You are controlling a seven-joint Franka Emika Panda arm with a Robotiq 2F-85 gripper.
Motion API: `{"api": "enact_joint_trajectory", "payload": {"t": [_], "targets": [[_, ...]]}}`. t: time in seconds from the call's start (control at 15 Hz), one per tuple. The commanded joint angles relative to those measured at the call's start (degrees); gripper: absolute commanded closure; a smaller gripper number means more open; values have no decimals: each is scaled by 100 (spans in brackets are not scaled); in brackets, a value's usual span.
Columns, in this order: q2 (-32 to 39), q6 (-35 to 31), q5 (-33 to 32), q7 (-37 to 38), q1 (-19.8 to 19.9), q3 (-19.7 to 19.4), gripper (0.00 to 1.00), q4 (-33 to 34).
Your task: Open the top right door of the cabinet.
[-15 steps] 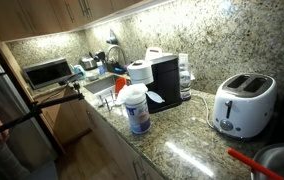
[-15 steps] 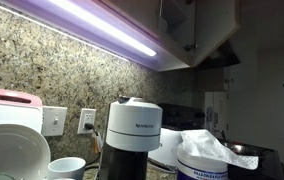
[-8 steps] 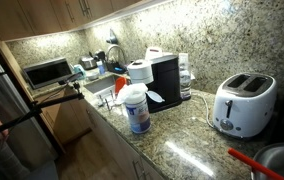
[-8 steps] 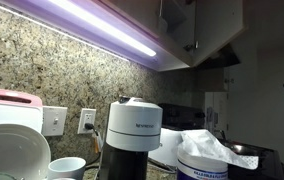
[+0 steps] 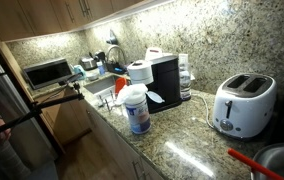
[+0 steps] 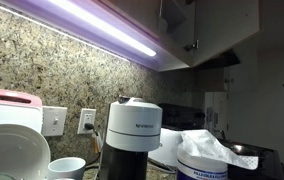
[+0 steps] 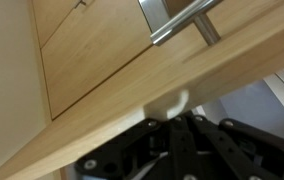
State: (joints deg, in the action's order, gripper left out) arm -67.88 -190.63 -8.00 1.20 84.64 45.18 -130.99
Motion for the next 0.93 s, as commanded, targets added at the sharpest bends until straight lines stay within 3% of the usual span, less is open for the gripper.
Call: {"api": "enact_joint_trajectory", "payload": {"t": [0.0,0.87], "targets": [[-231,76,121,-52,358,-150,100,-191],[-425,283,362,74,1113,-318,100,-196]]}}
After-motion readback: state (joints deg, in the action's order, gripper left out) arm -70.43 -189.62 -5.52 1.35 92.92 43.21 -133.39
